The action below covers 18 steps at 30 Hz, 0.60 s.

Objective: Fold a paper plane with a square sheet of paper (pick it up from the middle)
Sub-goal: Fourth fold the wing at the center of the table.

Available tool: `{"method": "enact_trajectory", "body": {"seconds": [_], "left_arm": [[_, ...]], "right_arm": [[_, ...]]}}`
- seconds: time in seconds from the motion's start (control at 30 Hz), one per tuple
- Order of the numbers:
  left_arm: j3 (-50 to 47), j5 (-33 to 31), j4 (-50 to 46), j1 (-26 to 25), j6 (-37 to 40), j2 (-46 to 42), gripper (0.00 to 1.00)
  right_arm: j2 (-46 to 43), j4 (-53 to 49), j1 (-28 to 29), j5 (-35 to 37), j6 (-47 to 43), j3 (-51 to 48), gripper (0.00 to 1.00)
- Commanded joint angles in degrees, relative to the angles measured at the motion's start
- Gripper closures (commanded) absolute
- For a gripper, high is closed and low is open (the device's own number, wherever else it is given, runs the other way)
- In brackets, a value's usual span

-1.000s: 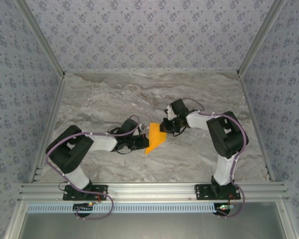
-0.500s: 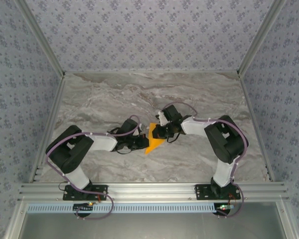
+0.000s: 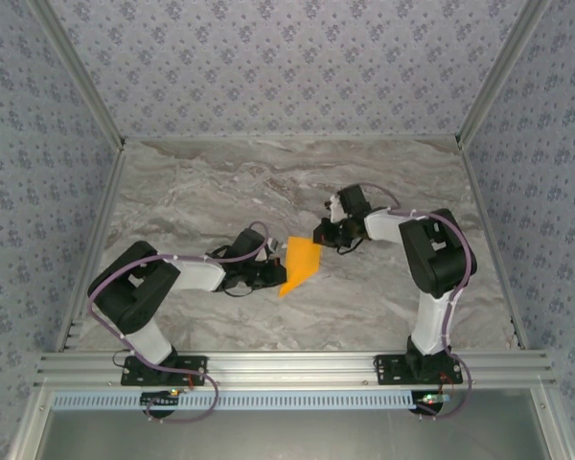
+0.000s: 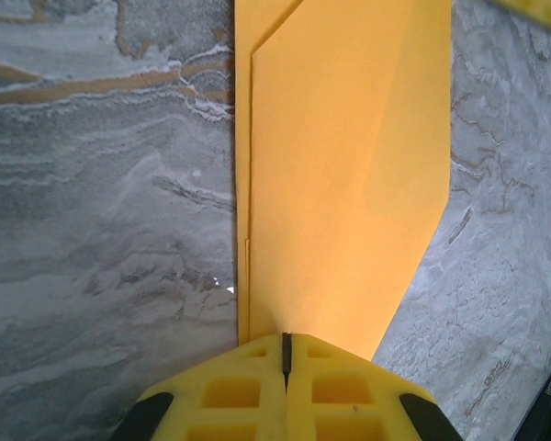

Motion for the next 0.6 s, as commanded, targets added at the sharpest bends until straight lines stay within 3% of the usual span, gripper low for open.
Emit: {"method": "enact_trajectory", "body": {"seconds": [0.0, 0.17, 0.3, 0.57], "left_arm": [[-2.9, -2.3, -8.2, -0.2, 1.2, 1.1, 1.00], [-2.6, -2.2, -8.2, -0.2, 1.5, 0.8, 1.00], [-2.2, -2.4, -8.3, -0.3, 1.9, 0.7, 1.00], [-2.2, -3.8, -9.2, -0.2, 2.5, -1.0, 1.00]], "right_arm": [[1.5, -2.5, -2.4, 3.6, -0.1, 3.5, 0.93], [-3.3, -4.5, -1.7, 4.2, -0.8, 3.2, 0.93], [-8.4, -0.5, 2.4, 3.7, 2.0, -2.5, 0.93], [-5.0, 6.3, 10.6, 0.4, 7.6, -6.3, 0.93]]}}
